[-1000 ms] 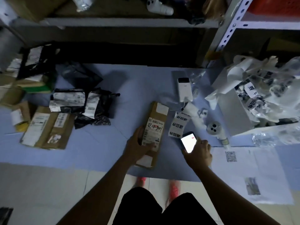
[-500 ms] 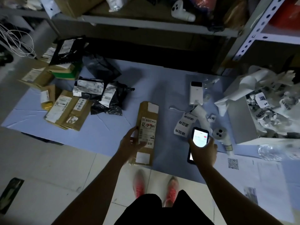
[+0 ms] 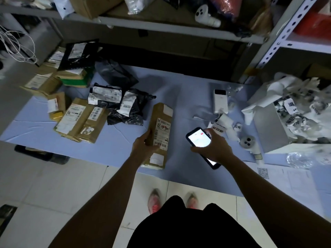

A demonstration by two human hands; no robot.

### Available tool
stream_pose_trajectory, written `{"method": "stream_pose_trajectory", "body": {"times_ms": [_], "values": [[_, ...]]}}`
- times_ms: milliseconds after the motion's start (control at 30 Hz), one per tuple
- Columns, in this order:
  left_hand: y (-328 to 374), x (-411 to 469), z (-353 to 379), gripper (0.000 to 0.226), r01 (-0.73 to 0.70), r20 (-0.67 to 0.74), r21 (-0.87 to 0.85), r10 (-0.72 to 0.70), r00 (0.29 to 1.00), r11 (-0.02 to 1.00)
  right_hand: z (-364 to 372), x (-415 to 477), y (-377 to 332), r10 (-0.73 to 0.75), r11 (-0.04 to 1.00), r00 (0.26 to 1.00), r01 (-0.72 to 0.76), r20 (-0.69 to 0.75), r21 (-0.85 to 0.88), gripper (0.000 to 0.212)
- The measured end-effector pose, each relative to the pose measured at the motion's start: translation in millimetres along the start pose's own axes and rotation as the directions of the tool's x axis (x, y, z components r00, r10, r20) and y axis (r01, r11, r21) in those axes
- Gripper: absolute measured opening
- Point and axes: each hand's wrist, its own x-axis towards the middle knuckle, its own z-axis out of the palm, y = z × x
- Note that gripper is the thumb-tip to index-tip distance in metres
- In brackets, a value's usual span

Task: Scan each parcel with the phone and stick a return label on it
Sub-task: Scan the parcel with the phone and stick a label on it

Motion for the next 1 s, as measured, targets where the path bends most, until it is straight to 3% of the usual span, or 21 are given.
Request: {"method": "stream_pose_trajectory", "body": {"times_ms": [100, 233, 600, 1000], "values": [[-3, 4, -8, 0.087, -0.026, 0.002, 0.018, 0.026, 1.000, 0.999, -7, -5, 2, -0.041, 0.973, 0.999, 0.046, 0.023, -0.225, 0.085], [-5, 8, -11, 0.085, -0.072, -0.046, 0.026, 0.073, 0.996, 0.997, -13, -11, 2, -0.124, 0.915, 0.990, 0.142, 0.074, -0.377, 0.088], [-3, 9, -10, 0.085, -0.081, -0.076, 0.018, 0.082, 0.994, 0.997, -18, -24, -3, -0.205, 0.879, 0.978, 0.202, 0.039, -0.431, 0.085], [-1, 7, -9, 0.082, -0.070, -0.069, 0.021, 0.071, 0.995, 0.997, -16, -32, 11, -0.171, 0.904, 0.985, 0.160, 0.008, -0.396, 0.089]]}}
